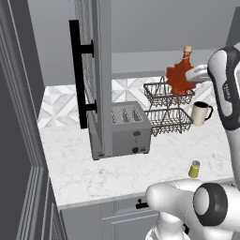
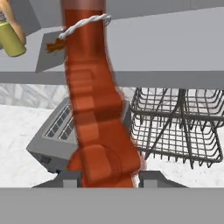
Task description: Put the shaker and condiment bottle from the counter next to their counterparts in the cabinet.
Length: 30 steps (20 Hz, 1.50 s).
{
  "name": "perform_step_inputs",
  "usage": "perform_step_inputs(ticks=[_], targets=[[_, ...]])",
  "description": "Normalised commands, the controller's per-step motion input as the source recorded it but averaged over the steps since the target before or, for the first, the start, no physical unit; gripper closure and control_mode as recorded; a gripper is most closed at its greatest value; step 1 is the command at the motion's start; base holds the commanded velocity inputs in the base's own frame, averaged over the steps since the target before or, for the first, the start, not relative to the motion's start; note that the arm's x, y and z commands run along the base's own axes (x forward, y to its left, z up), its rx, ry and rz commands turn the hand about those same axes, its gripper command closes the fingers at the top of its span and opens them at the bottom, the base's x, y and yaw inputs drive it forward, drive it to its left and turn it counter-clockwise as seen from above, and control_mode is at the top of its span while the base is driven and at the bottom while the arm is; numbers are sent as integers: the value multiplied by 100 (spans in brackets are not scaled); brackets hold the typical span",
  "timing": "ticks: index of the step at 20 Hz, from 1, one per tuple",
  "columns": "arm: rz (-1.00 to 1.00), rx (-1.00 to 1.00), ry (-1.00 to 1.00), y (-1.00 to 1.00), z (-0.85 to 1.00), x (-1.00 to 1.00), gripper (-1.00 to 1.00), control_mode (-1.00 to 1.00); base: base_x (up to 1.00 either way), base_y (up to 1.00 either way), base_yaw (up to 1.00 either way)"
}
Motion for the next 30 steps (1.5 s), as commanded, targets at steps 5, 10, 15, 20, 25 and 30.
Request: perform_step_inputs(ticks=[5, 10, 15, 20, 25, 30], targets=[[-19, -13, -6, 2, 99, -15, 100, -100, 0, 0, 0], [-1, -19, -5, 50, 52, -3, 100, -100, 0, 0, 0], [16, -19, -13, 50, -6, 0, 100, -100, 0, 0, 0], [-20, -1, -5, 32, 25, 0, 100, -100, 0, 0, 0], [-24, -4, 2, 34, 3, 26, 100, -100, 0, 0, 0], [-12, 4, 1, 0, 7, 42, 100, -100, 0, 0, 0]])
